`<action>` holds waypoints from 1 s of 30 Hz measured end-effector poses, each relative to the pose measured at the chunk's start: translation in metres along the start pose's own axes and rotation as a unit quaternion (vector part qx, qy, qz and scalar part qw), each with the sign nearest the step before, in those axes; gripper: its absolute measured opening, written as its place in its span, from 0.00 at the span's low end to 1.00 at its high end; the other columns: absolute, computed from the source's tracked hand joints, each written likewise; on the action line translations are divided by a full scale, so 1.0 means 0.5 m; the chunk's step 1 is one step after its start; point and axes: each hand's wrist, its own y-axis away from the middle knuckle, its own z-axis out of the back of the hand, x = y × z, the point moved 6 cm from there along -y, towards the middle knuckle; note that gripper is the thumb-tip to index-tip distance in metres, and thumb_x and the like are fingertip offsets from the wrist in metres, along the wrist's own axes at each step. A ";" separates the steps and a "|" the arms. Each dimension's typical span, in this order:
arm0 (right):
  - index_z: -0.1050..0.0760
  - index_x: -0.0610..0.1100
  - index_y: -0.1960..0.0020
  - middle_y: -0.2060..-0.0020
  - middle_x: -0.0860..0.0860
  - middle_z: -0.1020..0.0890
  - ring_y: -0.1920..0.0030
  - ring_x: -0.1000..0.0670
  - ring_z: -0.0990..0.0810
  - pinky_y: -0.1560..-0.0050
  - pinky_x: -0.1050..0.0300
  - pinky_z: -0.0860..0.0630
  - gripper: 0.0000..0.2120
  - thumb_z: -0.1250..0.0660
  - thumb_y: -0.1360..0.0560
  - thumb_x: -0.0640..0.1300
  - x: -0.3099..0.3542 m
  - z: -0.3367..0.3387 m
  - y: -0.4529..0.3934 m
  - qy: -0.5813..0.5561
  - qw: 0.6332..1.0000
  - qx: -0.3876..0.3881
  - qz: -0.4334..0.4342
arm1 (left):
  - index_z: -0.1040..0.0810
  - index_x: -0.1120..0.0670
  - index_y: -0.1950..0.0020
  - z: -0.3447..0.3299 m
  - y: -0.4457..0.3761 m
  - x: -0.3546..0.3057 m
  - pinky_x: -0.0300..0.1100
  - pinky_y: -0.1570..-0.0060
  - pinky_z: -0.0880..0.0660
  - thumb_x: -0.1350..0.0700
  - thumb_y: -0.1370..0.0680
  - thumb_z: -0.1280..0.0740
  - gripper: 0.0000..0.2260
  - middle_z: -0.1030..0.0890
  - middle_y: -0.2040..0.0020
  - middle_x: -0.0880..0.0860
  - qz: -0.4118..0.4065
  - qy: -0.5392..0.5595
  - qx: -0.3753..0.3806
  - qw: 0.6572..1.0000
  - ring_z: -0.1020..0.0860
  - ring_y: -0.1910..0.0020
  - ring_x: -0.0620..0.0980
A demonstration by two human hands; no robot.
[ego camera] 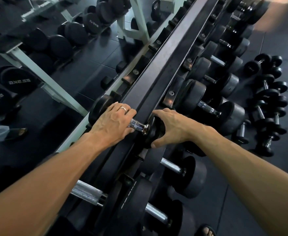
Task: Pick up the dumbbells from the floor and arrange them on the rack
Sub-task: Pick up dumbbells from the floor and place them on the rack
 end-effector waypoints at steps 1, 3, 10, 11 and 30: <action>0.48 0.48 0.21 0.28 0.50 0.35 0.29 0.47 0.36 0.31 0.48 0.32 0.56 0.25 0.39 0.66 -0.001 0.004 0.006 -0.003 1.000 -0.005 -0.001 | 0.27 0.55 0.40 0.009 -0.001 -0.008 0.50 0.34 0.33 0.46 0.29 0.28 0.22 0.23 0.43 0.56 0.000 0.007 -0.005 1.000 0.26 0.41 0.56; 0.47 0.49 0.22 0.29 0.50 0.35 0.29 0.46 0.36 0.31 0.47 0.32 0.54 0.25 0.39 0.67 -0.004 0.016 0.020 -0.008 1.000 -0.013 -0.001 | 0.28 0.55 0.37 0.030 -0.005 -0.027 0.49 0.36 0.32 0.46 0.26 0.31 0.22 0.24 0.41 0.56 0.003 0.038 -0.015 0.999 0.28 0.38 0.55; 0.48 0.49 0.21 0.27 0.47 0.36 0.27 0.45 0.37 0.29 0.47 0.35 0.50 0.28 0.34 0.66 -0.064 0.086 0.110 -0.006 0.998 -0.062 -0.016 | 0.28 0.55 0.36 0.080 -0.041 -0.122 0.49 0.36 0.31 0.43 0.24 0.37 0.21 0.25 0.39 0.55 -0.028 0.058 -0.012 0.998 0.30 0.36 0.54; 0.49 0.48 0.21 0.27 0.47 0.36 0.27 0.45 0.37 0.29 0.47 0.35 0.50 0.29 0.33 0.66 -0.083 0.099 0.129 -0.005 0.997 -0.073 -0.020 | 0.28 0.55 0.37 0.087 -0.051 -0.143 0.49 0.37 0.31 0.43 0.24 0.37 0.21 0.25 0.39 0.55 -0.033 0.056 -0.017 0.998 0.30 0.36 0.54; 0.47 0.47 0.22 0.28 0.48 0.35 0.29 0.44 0.35 0.31 0.49 0.33 0.46 0.31 0.30 0.65 -0.807 0.278 0.604 0.065 0.976 -0.131 -0.163 | 0.30 0.53 0.33 -0.004 -0.389 -0.877 0.47 0.32 0.38 0.41 0.24 0.37 0.24 0.26 0.37 0.52 -0.086 0.102 0.047 0.990 0.32 0.33 0.52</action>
